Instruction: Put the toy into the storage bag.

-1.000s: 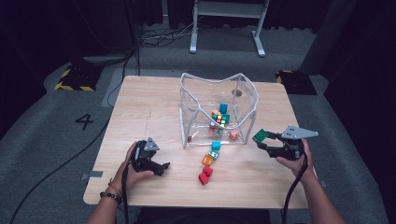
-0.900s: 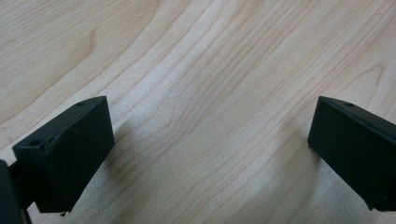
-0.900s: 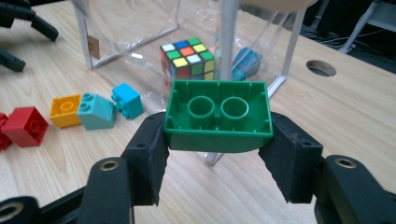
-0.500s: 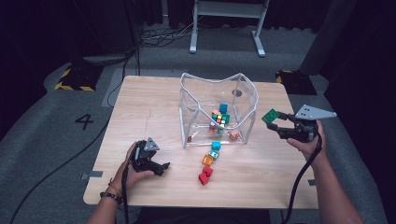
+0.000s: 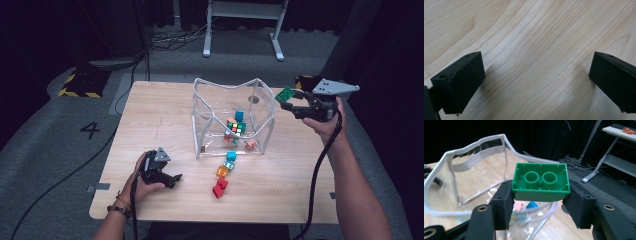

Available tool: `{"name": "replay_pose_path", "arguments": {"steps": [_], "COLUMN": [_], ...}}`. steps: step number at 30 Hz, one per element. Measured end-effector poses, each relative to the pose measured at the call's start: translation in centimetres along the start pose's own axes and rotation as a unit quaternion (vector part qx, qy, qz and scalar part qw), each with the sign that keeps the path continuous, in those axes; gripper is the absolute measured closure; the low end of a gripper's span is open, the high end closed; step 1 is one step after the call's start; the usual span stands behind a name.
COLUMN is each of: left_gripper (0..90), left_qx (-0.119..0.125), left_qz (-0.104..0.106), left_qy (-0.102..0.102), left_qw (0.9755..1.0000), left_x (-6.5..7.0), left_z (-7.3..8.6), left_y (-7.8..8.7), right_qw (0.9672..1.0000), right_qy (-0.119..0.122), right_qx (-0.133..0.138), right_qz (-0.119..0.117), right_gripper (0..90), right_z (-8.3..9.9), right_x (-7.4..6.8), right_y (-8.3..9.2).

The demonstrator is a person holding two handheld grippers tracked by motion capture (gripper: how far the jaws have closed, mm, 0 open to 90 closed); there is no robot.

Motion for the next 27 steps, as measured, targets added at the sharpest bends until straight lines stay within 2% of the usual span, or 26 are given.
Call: {"name": "replay_pose_path", "arguments": {"steps": [1,3,5,13,20,27], "left_gripper": [0.5,0.5,0.5,0.5,0.5,0.4], "left_qx": [-0.001,-0.001,-0.001,0.0,-0.001,0.0], "left_qz": [0.0,0.0,0.0,-0.001,0.0,-0.001], "left_qy": [-0.001,-0.001,-0.001,-0.001,-0.001,-0.002], "left_qw": [1.0,1.0,1.0,1.0,1.0,1.0], "left_x": [0.0,0.0,0.0,0.0,0.0,0.0], "left_z": [0.0,0.0,0.0,0.0,0.0,0.0], "left_y": [0.0,0.0,0.0,0.0,0.0,0.0], "right_qw": [1.0,1.0,1.0,0.9995,0.9981,0.9939], "right_qy": [-0.001,-0.001,0.001,0.004,0.002,0.031], "right_qx": [0.001,0.001,-0.005,-0.02,-0.035,-0.068], "right_qz": [-0.007,-0.007,-0.007,-0.023,-0.051,-0.08], "right_gripper": [43.3,43.3,43.3,43.3,43.3,43.3], "right_z": [-0.4,-0.7,-1.3,-1.6,-1.7,-2.0], "right_x": [0.1,0.2,0.6,0.9,0.3,-0.9], "right_y": [-0.4,-0.7,-1.9,-4.7,-7.2,-9.6]}}
Point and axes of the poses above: each handheld gripper's, and its own axes: y roughly backward along the jaws, z roughly out of its underside, x roughly to its right, the point moved 9 cm from there along -y, roughly forward along the jaws, and after that the axes turned 3 degrees about y, right-handed, at the moved point
